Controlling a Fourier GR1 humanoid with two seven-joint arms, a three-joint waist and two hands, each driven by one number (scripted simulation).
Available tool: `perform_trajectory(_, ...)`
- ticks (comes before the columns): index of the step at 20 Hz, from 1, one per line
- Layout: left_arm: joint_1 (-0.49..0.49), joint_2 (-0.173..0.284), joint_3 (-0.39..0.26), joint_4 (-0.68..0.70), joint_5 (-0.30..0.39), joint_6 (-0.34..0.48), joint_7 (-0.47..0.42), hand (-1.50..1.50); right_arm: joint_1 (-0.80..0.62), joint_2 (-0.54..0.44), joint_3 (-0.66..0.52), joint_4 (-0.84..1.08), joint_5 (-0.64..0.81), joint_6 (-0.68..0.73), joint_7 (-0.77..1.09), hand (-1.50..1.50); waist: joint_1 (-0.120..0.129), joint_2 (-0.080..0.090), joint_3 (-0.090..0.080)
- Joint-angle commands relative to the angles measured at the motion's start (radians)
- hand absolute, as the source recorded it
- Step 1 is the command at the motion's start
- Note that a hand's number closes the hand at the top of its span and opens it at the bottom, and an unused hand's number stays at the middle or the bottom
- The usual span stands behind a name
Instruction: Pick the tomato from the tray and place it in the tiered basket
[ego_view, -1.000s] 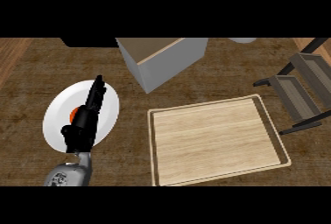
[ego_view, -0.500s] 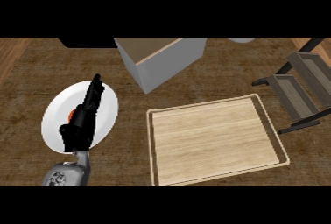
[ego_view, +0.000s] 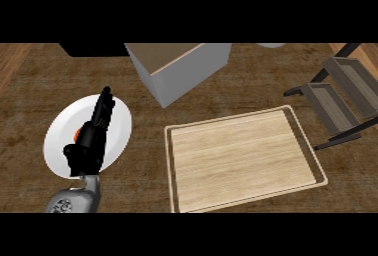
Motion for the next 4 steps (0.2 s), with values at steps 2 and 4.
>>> perform_trajectory(2, 0.029, -0.016, -0.019, -0.027, -0.003, 0.005, 0.01, 0.0, 0.127, -0.213, -0.143, 0.199, -0.054, 0.123, -0.111, -1.5, -0.008, -0.001, 0.002)
perform_trajectory(4, 0.029, -0.011, -0.009, -0.034, -0.009, 0.015, 0.018, 0.0, 0.227, -0.227, -0.201, 0.248, -0.066, 0.137, -0.192, -1.5, -0.01, -0.002, 0.002)
